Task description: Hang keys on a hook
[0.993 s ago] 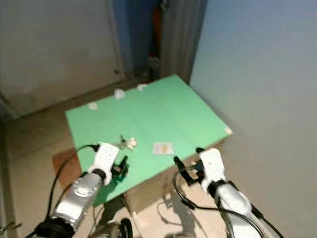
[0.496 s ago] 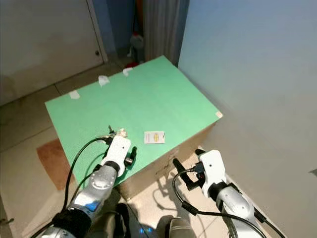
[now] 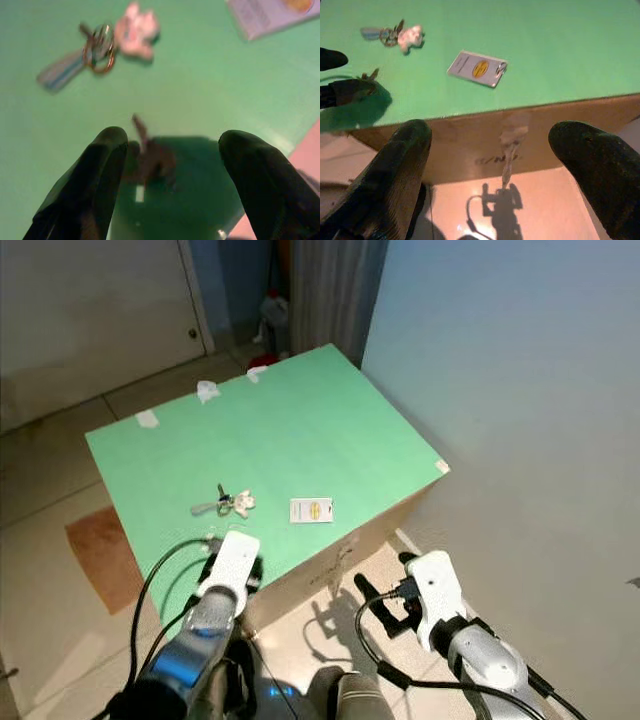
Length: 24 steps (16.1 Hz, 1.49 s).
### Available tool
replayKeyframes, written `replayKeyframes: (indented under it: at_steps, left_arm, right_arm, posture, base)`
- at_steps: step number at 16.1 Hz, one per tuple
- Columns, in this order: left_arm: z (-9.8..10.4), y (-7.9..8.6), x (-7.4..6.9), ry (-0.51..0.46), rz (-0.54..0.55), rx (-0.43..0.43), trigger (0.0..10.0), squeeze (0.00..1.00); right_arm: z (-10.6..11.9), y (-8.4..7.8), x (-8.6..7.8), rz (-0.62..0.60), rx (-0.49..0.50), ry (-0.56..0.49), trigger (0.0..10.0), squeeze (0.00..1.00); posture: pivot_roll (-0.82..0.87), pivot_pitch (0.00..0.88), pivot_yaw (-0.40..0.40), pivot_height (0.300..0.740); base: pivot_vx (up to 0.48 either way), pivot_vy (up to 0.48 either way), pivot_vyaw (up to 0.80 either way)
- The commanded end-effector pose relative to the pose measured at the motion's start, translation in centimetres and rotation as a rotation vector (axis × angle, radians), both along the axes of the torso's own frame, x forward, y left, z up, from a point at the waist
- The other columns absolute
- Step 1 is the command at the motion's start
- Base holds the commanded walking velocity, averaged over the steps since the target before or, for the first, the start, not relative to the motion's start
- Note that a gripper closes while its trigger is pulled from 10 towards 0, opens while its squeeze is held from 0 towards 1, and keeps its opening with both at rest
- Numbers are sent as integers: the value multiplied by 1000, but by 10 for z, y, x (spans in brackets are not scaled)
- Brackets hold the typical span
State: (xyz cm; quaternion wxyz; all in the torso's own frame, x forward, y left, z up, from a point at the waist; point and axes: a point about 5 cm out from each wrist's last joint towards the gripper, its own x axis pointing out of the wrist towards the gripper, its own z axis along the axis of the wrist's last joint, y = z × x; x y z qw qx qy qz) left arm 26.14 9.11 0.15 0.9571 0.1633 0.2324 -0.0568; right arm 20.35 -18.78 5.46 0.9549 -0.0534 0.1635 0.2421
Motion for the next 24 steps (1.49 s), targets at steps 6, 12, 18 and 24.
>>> replayKeyframes:
  at_steps: [6, 12, 18, 24]
  left_arm:
    - [-7, -6, -20, 22, 63, -23, 10000, 0]
    - [-6, -17, -21, 43, 78, -73, 10000, 0]
    - [-3, -18, -17, 26, 48, -62, 10000, 0]
    - [-1, -20, -10, 25, 46, -118, 2275, 0]
  right_arm:
    - [3, -7, -10, 33, -17, 36, 10000, 0]
    - [1, -6, -14, 38, -18, 55, 10000, 0]
    - [0, -6, -18, 32, -18, 56, 10000, 0]
    - [-1, -5, -20, 30, -19, 58, 10000, 0]
  posture:
    - [-325, 292, -85, 736]
    - [-332, 295, -84, 736]
    - [-341, 297, -78, 736]
    - [-346, 298, -76, 736]
  base:
    - [0, 0, 0]
    - [0, 0, 0]
    - [0, 0, 0]
    - [0, 0, 0]
